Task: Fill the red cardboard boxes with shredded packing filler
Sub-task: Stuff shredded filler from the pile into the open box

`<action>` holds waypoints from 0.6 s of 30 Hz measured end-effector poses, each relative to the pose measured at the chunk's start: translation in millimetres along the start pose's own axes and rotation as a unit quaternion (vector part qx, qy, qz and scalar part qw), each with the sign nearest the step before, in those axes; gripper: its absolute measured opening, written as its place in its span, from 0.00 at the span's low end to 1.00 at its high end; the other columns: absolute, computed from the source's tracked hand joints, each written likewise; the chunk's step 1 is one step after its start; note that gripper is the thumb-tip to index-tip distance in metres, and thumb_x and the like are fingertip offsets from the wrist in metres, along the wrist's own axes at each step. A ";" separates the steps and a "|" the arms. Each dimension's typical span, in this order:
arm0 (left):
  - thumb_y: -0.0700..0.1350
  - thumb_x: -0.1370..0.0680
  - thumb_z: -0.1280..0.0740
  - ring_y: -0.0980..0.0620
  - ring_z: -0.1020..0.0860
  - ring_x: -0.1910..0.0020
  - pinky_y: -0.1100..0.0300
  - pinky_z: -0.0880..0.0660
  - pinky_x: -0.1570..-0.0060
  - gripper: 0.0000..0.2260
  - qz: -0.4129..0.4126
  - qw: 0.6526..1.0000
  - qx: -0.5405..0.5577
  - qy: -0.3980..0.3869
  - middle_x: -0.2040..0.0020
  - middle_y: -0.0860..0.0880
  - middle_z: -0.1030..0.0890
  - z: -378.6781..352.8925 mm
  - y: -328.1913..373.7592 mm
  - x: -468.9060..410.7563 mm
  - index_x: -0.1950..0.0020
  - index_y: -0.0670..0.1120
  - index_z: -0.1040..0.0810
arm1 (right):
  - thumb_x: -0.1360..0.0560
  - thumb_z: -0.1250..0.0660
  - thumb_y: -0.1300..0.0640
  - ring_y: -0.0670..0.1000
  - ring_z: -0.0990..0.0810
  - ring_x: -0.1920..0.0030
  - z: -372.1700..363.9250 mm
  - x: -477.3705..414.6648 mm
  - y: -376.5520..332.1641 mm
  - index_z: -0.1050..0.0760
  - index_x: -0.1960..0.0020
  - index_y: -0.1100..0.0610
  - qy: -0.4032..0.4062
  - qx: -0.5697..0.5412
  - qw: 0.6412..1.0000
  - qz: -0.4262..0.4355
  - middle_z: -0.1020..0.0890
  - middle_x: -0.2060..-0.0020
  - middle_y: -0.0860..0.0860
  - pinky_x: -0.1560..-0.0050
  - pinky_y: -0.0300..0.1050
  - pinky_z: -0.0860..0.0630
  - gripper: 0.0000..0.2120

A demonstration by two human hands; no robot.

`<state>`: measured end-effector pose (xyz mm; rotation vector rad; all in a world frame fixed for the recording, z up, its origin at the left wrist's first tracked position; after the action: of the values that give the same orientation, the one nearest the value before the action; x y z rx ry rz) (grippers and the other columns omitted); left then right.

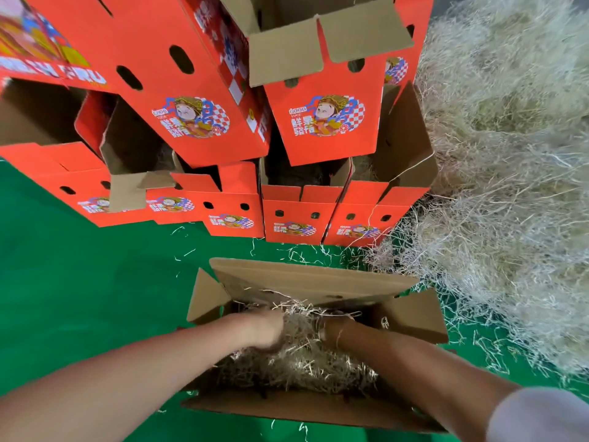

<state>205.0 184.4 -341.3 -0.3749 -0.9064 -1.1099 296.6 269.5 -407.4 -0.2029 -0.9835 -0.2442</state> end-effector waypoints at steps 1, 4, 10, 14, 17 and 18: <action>0.36 0.20 0.43 0.51 0.27 0.55 0.62 0.28 0.56 0.19 -0.024 1.000 -0.012 -0.006 0.42 0.42 0.26 -1.6 3.6 3.2 0.29 0.40 0.36 | 0.21 0.43 0.60 0.57 0.26 0.42 -2.6 -0.1 -2.2 0.30 0.35 0.64 -0.005 0.063 0.997 0.032 0.26 0.38 0.61 0.57 0.41 0.29 0.16; 0.28 0.25 0.44 0.45 0.32 0.34 0.53 0.33 0.33 0.23 -0.059 0.996 -0.066 -0.004 0.29 0.42 0.36 0.7 10.1 17.4 0.31 0.39 0.34 | 0.20 0.46 0.59 0.57 0.29 0.37 2.4 0.2 -8.0 0.33 0.33 0.63 0.005 0.101 0.994 0.050 0.28 0.35 0.60 0.40 0.49 0.30 0.17; 0.30 0.27 0.40 0.47 0.24 0.55 0.52 0.24 0.55 0.10 -0.084 0.986 -0.147 -0.004 0.52 0.44 0.23 32.0 11.3 26.8 0.50 0.38 0.22 | 0.20 0.45 0.55 0.54 0.23 0.46 27.4 48.5 -16.1 0.26 0.41 0.62 -0.002 0.181 0.978 0.102 0.22 0.44 0.55 0.55 0.44 0.30 0.15; 0.30 0.26 0.41 0.52 0.35 0.74 0.61 0.36 0.76 0.11 -0.112 0.978 -0.170 -0.042 0.70 0.48 0.33 30.4 15.8 18.3 0.66 0.41 0.30 | 0.22 0.44 0.65 0.56 0.22 0.50 42.2 71.4 -27.9 0.29 0.37 0.65 0.046 0.177 0.977 0.112 0.22 0.49 0.57 0.58 0.44 0.26 0.15; 0.35 0.22 0.41 0.44 0.25 0.57 0.52 0.26 0.51 0.09 -0.112 0.943 -0.259 -0.175 0.58 0.41 0.24 -9.5 22.7 7.0 0.46 0.36 0.24 | 0.25 0.42 0.67 0.53 0.23 0.55 29.6 57.8 -48.8 0.37 0.29 0.59 -0.007 0.072 0.988 0.134 0.23 0.50 0.56 0.62 0.43 0.26 0.24; 0.36 0.21 0.40 0.42 0.25 0.48 0.52 0.28 0.45 0.13 -0.093 0.927 -0.299 -0.206 0.47 0.37 0.23 -19.3 18.6 4.8 0.39 0.34 0.27 | 0.25 0.42 0.66 0.54 0.24 0.47 20.0 52.8 -51.7 0.41 0.27 0.55 -0.036 0.078 0.987 0.136 0.25 0.41 0.56 0.55 0.44 0.25 0.28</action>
<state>230.7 176.6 -346.1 -1.0765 -0.9659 -1.5124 293.5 219.8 -349.2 -0.2007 -1.0291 0.0897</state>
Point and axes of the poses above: each hand's wrist, its own x-axis away from the middle knuckle, its own z-axis out of the back of the hand, y = z × x, the point moved 6 cm from there along -x, towards the middle knuckle
